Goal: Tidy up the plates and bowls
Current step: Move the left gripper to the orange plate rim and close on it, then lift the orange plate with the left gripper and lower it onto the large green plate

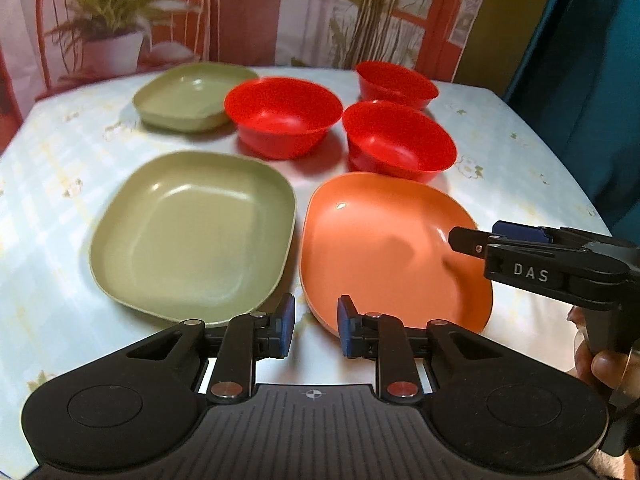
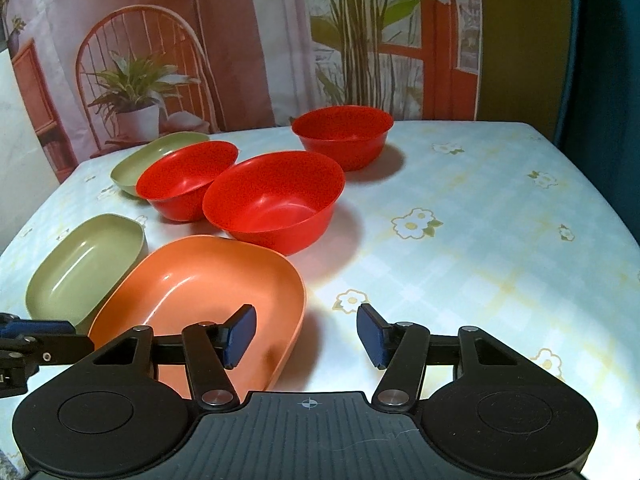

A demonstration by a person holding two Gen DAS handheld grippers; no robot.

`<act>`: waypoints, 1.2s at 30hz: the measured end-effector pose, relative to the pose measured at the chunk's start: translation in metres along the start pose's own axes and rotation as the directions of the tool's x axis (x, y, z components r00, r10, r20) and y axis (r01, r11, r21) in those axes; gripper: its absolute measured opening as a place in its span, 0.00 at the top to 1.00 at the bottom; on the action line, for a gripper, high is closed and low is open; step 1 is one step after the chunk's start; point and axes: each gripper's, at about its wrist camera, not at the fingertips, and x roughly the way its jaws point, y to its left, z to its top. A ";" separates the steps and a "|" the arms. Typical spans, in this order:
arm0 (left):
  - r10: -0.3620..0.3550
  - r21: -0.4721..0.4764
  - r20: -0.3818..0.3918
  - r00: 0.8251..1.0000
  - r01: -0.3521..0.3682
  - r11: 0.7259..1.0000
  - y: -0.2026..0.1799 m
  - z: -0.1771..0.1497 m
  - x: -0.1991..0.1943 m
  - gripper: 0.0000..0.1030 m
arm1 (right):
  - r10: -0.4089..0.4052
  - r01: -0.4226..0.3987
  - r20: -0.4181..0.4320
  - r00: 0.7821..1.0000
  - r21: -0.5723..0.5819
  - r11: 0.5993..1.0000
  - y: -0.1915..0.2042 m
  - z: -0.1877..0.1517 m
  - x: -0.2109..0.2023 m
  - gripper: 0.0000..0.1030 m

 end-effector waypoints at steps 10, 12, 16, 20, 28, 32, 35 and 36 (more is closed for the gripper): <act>-0.022 -0.019 -0.032 0.999 0.022 1.000 0.003 0.007 0.022 0.85 | 0.003 -0.003 -0.017 1.000 -0.008 1.000 0.002 0.003 0.015 0.65; -0.022 -0.009 -0.029 0.999 0.022 1.000 0.002 0.009 0.024 0.86 | 0.007 -0.008 -0.026 1.000 -0.012 1.000 0.002 0.004 0.018 0.75; -0.032 0.006 -0.032 0.999 0.033 0.999 0.000 0.010 0.024 0.86 | 0.012 -0.012 -0.027 1.000 -0.003 1.000 0.002 0.005 0.018 0.88; -0.033 0.030 -0.025 0.999 0.034 0.999 -0.003 0.010 0.022 0.86 | 0.016 -0.016 -0.023 1.000 0.017 1.000 -0.002 0.005 0.014 0.88; -0.038 0.060 0.007 0.999 0.037 0.998 -0.006 0.009 0.008 0.86 | 0.012 -0.012 -0.009 1.000 0.042 0.999 -0.003 0.007 0.002 0.88; -0.039 0.077 0.031 0.999 0.036 0.996 -0.006 0.010 0.000 0.86 | 0.008 -0.008 0.000 1.000 0.059 0.998 -0.003 0.010 -0.006 0.88; -0.043 0.081 0.047 0.998 0.039 0.996 -0.005 0.010 -0.005 0.86 | -0.001 0.000 0.015 1.000 0.051 0.999 0.000 0.013 -0.012 0.88; -0.045 0.080 0.049 0.998 0.041 0.996 -0.005 0.011 -0.006 0.86 | -0.004 0.003 0.018 1.000 0.048 0.999 0.002 0.013 -0.014 0.88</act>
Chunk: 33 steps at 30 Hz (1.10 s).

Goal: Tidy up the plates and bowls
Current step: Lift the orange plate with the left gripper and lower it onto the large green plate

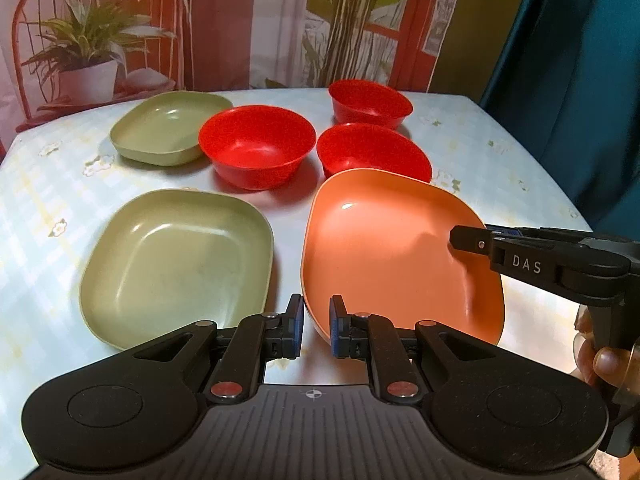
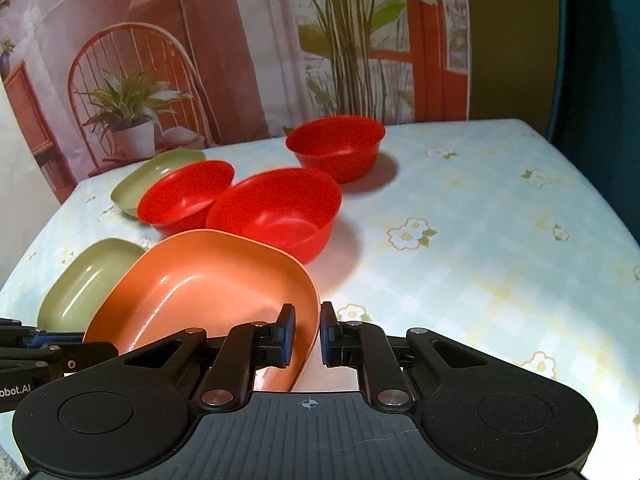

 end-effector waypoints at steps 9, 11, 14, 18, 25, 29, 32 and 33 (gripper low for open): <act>-0.018 -0.008 0.009 1.000 0.018 1.000 0.002 -0.001 -0.002 0.86 | -0.012 0.013 -0.012 1.000 0.011 1.000 0.001 -0.001 -0.004 0.88; -0.019 -0.004 0.014 1.000 0.019 1.000 0.001 0.000 -0.003 0.86 | -0.015 0.015 -0.009 1.000 0.011 1.000 0.001 0.000 -0.004 0.88; -0.023 -0.003 0.014 1.000 0.023 1.000 0.001 -0.002 -0.004 0.86 | -0.018 0.019 -0.005 1.000 0.011 1.000 0.001 0.001 -0.006 0.88; -0.029 -0.001 0.021 0.999 0.029 1.000 0.003 -0.003 -0.006 0.86 | -0.023 0.023 -0.002 1.000 0.014 1.000 0.003 0.002 -0.009 0.88; -0.042 -0.027 0.044 0.998 0.043 0.999 0.014 -0.005 -0.016 0.86 | -0.022 0.022 0.003 1.000 0.012 1.000 0.011 0.006 -0.015 0.87; -0.040 -0.058 0.065 0.997 0.044 0.997 0.028 -0.005 -0.025 0.86 | -0.010 0.010 0.000 1.000 0.005 1.000 0.024 0.012 -0.016 0.87; -0.030 -0.080 0.081 0.996 0.037 0.996 0.042 -0.005 -0.033 0.86 | 0.009 -0.009 -0.012 1.000 0.000 1.000 0.039 0.017 -0.012 0.87; -0.024 -0.086 0.088 0.996 0.032 0.996 0.048 -0.005 -0.035 0.86 | 0.012 -0.012 -0.014 1.000 -0.005 1.000 0.044 0.018 -0.011 0.87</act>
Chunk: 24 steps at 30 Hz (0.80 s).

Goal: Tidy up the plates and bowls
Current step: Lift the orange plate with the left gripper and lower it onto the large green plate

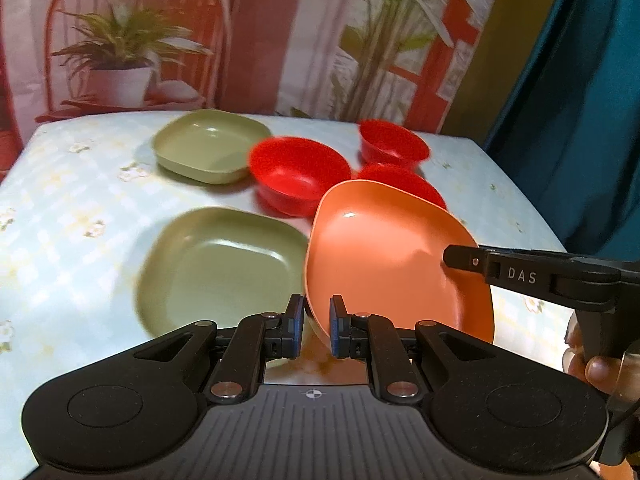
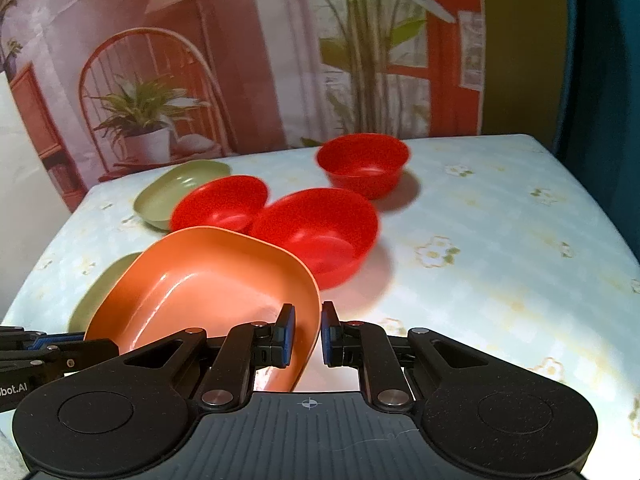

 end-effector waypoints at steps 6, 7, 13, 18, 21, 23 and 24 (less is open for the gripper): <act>0.041 -0.040 0.024 0.999 -0.040 0.998 0.035 0.009 -0.011 0.86 | 0.040 -0.040 0.002 0.999 -0.055 0.998 0.042 0.014 0.015 0.87; 0.047 -0.047 0.025 0.999 -0.046 0.998 0.040 0.010 -0.012 0.86 | 0.046 -0.046 0.004 0.999 -0.068 0.997 0.049 0.017 0.019 0.87; 0.091 -0.089 0.015 0.996 -0.089 0.992 0.064 0.012 -0.011 0.86 | 0.079 -0.080 -0.011 0.997 -0.121 0.989 0.084 0.029 0.046 0.87; 0.114 -0.089 -0.005 0.993 -0.114 0.989 0.073 0.007 -0.006 0.86 | 0.085 -0.089 -0.034 0.996 -0.140 0.986 0.097 0.029 0.062 0.87; 0.120 -0.082 -0.024 0.992 -0.122 0.989 0.077 0.003 0.000 0.86 | 0.085 -0.091 -0.047 0.995 -0.144 0.985 0.099 0.025 0.069 0.87; 0.126 -0.080 -0.032 0.991 -0.128 0.989 0.079 0.000 0.003 0.86 | 0.085 -0.092 -0.060 0.995 -0.142 0.985 0.099 0.023 0.075 0.87; 0.130 -0.079 -0.035 0.991 -0.132 0.988 0.080 0.000 0.005 0.86 | 0.084 -0.092 -0.063 0.995 -0.145 0.985 0.100 0.021 0.076 0.87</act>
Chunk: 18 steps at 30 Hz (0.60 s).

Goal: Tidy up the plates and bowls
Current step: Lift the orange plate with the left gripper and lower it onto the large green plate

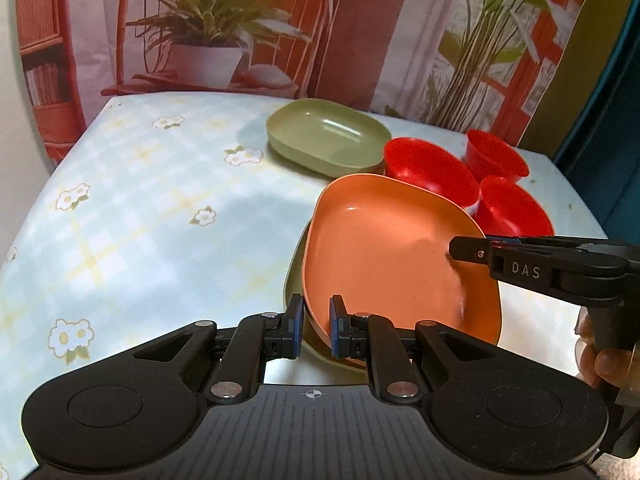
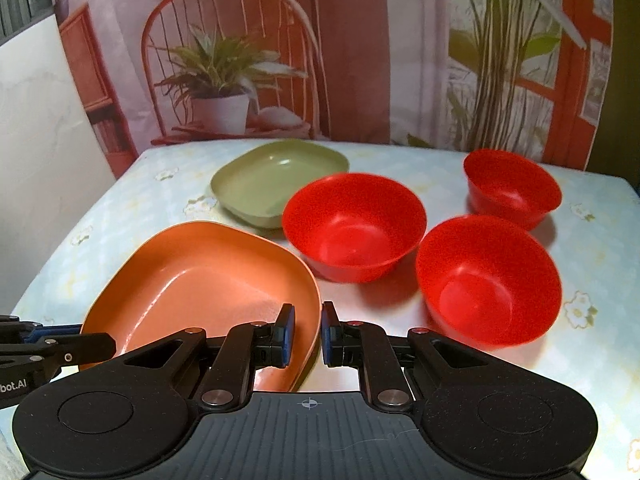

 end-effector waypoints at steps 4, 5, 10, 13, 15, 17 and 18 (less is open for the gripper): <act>0.016 0.002 -0.004 1.000 -0.016 1.000 0.002 0.002 0.005 0.86 | -0.009 0.009 0.003 1.000 -0.031 0.999 0.005 -0.004 0.005 0.87; 0.020 0.003 -0.004 1.000 -0.020 1.000 0.003 0.003 0.006 0.86 | -0.010 0.010 0.003 1.000 -0.034 0.999 0.005 -0.004 0.007 0.87; 0.035 0.007 -0.014 0.999 -0.035 0.999 0.003 0.002 0.010 0.86 | -0.011 0.012 0.007 1.000 -0.054 0.998 0.008 -0.007 0.011 0.87; 0.037 0.007 -0.020 0.999 -0.037 0.999 0.004 0.001 0.012 0.86 | -0.014 0.015 0.012 1.000 -0.076 0.997 0.011 -0.008 0.012 0.85; 0.040 0.009 -0.021 0.999 -0.040 0.999 0.003 0.001 0.012 0.86 | -0.014 0.016 0.015 1.000 -0.084 0.996 0.013 -0.008 0.012 0.82; 0.043 0.012 -0.026 0.999 -0.042 0.999 0.003 0.000 0.013 0.86 | -0.021 0.023 0.020 1.000 -0.098 0.995 0.014 -0.010 0.012 0.79; 0.041 0.012 -0.028 0.999 -0.041 0.999 0.004 -0.001 0.013 0.86 | -0.024 0.026 0.023 0.999 -0.105 0.994 0.015 -0.011 0.011 0.78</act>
